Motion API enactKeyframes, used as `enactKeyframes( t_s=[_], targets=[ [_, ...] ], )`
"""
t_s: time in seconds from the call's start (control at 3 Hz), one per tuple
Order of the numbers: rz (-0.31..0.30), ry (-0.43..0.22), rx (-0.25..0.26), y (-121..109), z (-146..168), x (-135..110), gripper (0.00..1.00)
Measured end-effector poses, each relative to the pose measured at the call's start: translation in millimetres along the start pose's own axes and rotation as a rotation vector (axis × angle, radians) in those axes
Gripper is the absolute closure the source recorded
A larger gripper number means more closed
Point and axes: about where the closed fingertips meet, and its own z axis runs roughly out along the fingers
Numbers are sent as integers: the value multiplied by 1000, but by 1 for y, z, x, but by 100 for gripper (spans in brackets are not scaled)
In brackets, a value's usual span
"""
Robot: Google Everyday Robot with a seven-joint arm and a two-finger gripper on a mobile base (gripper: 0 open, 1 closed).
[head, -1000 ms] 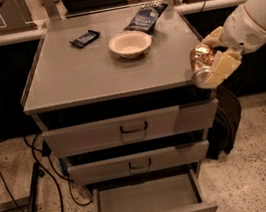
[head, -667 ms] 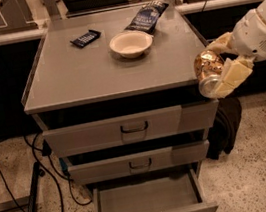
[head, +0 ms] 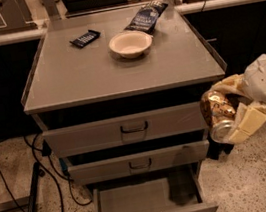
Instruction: Place orange can into bottom drawer
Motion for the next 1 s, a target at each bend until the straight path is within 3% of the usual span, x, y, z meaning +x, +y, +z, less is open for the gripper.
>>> enactKeyframes(
  t_s=[0.33, 0.67, 1.0],
  targets=[
    [0, 0, 0, 0, 0, 0, 100],
    [-12, -22, -6, 2, 26, 15, 100],
    [-22, -78, -6, 8, 75, 40, 100]
  ],
)
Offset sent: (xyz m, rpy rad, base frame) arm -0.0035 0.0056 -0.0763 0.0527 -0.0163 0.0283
